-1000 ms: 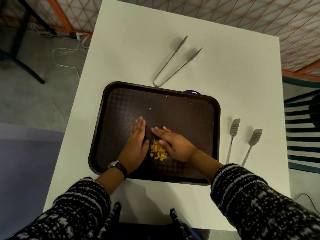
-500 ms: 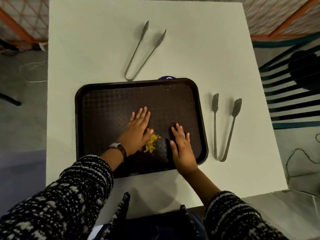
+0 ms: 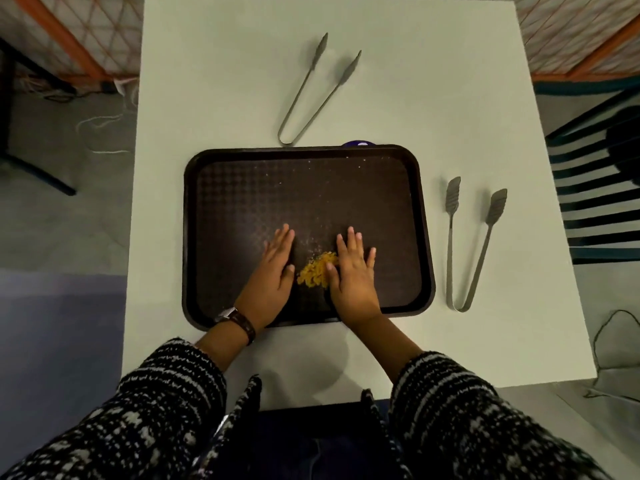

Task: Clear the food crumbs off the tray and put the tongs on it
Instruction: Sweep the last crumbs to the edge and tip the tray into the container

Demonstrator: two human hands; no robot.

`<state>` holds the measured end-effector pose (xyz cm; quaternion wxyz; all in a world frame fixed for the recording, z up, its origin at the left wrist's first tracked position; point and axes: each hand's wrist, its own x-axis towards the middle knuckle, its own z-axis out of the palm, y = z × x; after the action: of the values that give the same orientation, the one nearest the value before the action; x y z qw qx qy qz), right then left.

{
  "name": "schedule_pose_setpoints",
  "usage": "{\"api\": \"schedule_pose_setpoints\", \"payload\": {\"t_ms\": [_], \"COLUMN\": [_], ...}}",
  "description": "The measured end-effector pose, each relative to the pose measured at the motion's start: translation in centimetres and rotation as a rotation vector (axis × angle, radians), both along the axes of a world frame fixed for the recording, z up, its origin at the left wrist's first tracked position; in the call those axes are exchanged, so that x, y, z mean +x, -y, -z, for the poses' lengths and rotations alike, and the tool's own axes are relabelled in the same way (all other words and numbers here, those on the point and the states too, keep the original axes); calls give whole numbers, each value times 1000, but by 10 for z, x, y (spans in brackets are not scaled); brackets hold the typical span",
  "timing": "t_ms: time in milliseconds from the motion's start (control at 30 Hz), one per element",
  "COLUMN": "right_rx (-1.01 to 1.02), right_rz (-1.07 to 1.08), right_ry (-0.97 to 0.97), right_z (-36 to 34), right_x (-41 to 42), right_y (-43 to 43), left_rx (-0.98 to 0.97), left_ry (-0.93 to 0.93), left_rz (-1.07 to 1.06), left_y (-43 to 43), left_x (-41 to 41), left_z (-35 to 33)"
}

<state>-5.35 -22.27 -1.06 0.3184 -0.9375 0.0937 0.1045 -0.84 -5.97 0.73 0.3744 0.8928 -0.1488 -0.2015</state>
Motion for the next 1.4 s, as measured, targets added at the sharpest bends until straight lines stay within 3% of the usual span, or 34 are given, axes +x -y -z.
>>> {"api": "schedule_pose_setpoints", "payload": {"t_ms": [167,267,367,467,600,700,800,1033,1300,1400], "right_rx": [273,276,285,117,-188,-295,-158,-4,736,915], "right_rz": [-209,-109,-19,-12,-25,173,350,473,788,849], "right_ry": [41,140,90,2,132,86,-35,-172,-35,33], "right_z": [-19,-33,-46,-59,-64,-55,-53,-59,-73,-70], "right_x": [3,10,16,14,8,10,18,25,-79,-130], "right_y": [-16,3,35,59,83,105,110,108,85,83], "left_rx": [-66,-92,-156,-164,-119,-80,-119,-219,-352,-357], "left_ry": [-30,24,-1,-90,-48,3,-21,23,63,85], "left_rz": [-42,-81,-147,-176,-84,-8,-36,-198,-353,-341], "left_y": [-6,-2,5,12,21,26,28,19,21,31], "left_x": [-10,-10,-5,0,6,10,11,5,-38,-71], "left_z": [-5,-14,-20,-29,-37,-37,-36,-38,-65,-74]}}
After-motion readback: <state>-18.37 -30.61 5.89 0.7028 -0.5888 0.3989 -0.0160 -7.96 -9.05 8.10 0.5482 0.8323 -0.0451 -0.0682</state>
